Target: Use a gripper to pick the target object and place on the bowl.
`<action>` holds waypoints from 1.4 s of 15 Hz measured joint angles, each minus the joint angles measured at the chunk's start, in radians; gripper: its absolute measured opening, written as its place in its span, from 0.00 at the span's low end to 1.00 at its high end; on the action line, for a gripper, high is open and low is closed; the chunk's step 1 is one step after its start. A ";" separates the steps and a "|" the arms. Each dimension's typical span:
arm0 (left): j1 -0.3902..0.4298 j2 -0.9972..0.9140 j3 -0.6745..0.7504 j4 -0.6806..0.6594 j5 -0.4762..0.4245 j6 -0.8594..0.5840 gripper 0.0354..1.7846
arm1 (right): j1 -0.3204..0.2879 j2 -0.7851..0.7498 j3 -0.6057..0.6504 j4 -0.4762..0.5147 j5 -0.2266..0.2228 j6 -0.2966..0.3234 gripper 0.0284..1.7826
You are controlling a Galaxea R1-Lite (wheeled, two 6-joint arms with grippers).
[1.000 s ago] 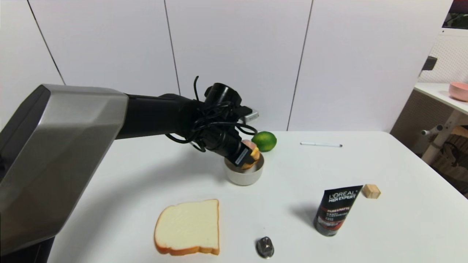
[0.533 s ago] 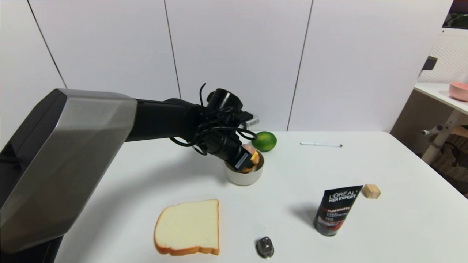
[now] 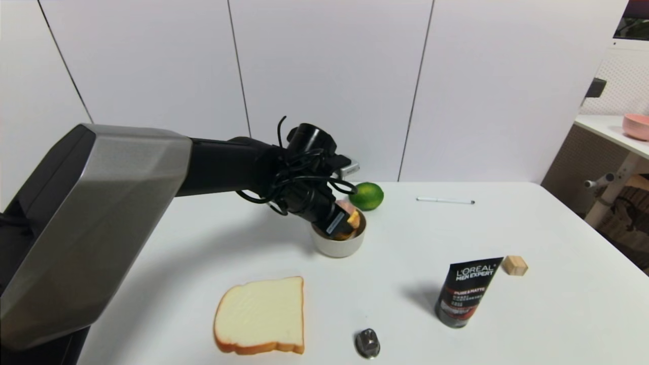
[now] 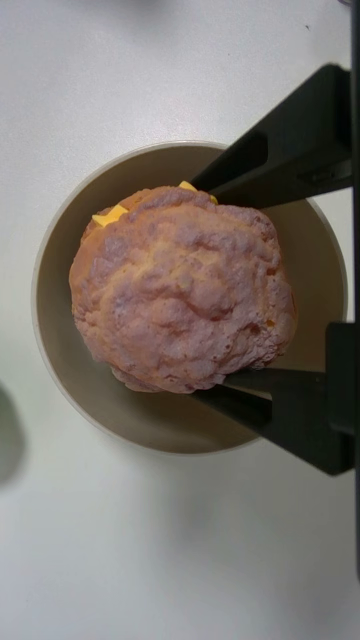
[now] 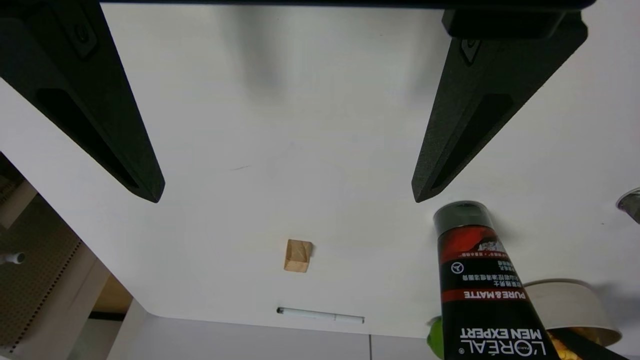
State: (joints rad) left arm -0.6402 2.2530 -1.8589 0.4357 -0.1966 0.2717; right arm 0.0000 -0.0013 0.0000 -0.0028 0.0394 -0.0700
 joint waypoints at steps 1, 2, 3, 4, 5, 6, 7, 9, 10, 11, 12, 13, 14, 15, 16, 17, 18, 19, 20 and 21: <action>0.000 0.000 -0.002 0.000 0.000 0.000 0.60 | 0.000 0.000 0.000 0.000 0.000 0.000 0.96; 0.000 0.000 -0.004 0.000 0.000 0.000 0.64 | 0.000 0.000 0.000 0.000 0.000 0.000 0.96; 0.000 0.000 -0.005 0.000 0.001 0.000 0.68 | 0.000 0.000 0.000 0.000 0.000 0.000 0.96; 0.000 -0.001 -0.007 0.001 0.001 0.001 0.72 | 0.000 0.000 0.000 0.000 0.000 0.000 0.96; 0.001 -0.002 -0.009 0.001 0.001 0.004 0.75 | 0.000 0.000 0.000 0.000 0.000 0.000 0.96; 0.001 -0.005 -0.012 0.001 0.001 0.006 0.77 | 0.000 0.000 0.000 0.000 0.000 0.000 0.96; 0.002 -0.010 -0.015 0.001 0.001 0.007 0.79 | 0.000 0.000 0.000 0.000 0.000 0.000 0.96; 0.003 -0.024 -0.020 0.002 0.001 0.007 0.83 | 0.000 0.000 0.000 0.000 0.000 0.000 0.96; 0.003 -0.029 -0.020 0.002 0.001 0.007 0.84 | 0.000 0.000 0.000 0.000 0.000 0.000 0.96; 0.003 -0.035 -0.020 0.004 0.001 0.007 0.86 | 0.000 0.000 0.000 0.000 0.000 0.000 0.96; 0.004 -0.042 -0.020 0.005 0.001 0.007 0.87 | 0.000 0.000 0.000 0.000 0.000 0.000 0.96; 0.004 -0.051 -0.019 0.006 0.001 0.008 0.88 | 0.000 0.000 0.000 0.000 0.000 0.000 0.96; 0.004 -0.065 -0.018 0.006 0.001 0.010 0.89 | 0.000 0.000 0.000 0.000 0.000 0.000 0.96; 0.005 -0.083 -0.016 0.009 0.002 0.010 0.89 | 0.000 0.000 0.000 0.000 0.000 0.000 0.96; 0.009 -0.104 -0.013 0.015 0.003 0.011 0.90 | 0.000 0.000 0.000 0.000 0.000 0.000 0.96; 0.013 -0.133 -0.007 0.025 0.003 0.012 0.91 | 0.000 0.000 0.000 0.000 0.000 0.000 0.96; 0.020 -0.169 0.010 0.032 0.003 0.012 0.91 | 0.000 0.000 0.000 0.000 0.000 0.000 0.96; 0.027 -0.204 0.032 0.035 0.003 0.012 0.92 | 0.000 0.000 0.000 0.000 0.000 0.000 0.96; 0.035 -0.248 0.066 0.037 0.003 0.011 0.92 | 0.000 0.000 0.000 0.000 0.000 0.000 0.96; 0.045 -0.302 0.112 0.037 0.003 0.010 0.93 | 0.000 0.000 0.000 0.000 0.000 0.000 0.96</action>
State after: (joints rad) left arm -0.5949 1.9506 -1.7468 0.4723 -0.1932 0.2819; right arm 0.0000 -0.0013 0.0000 -0.0028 0.0389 -0.0700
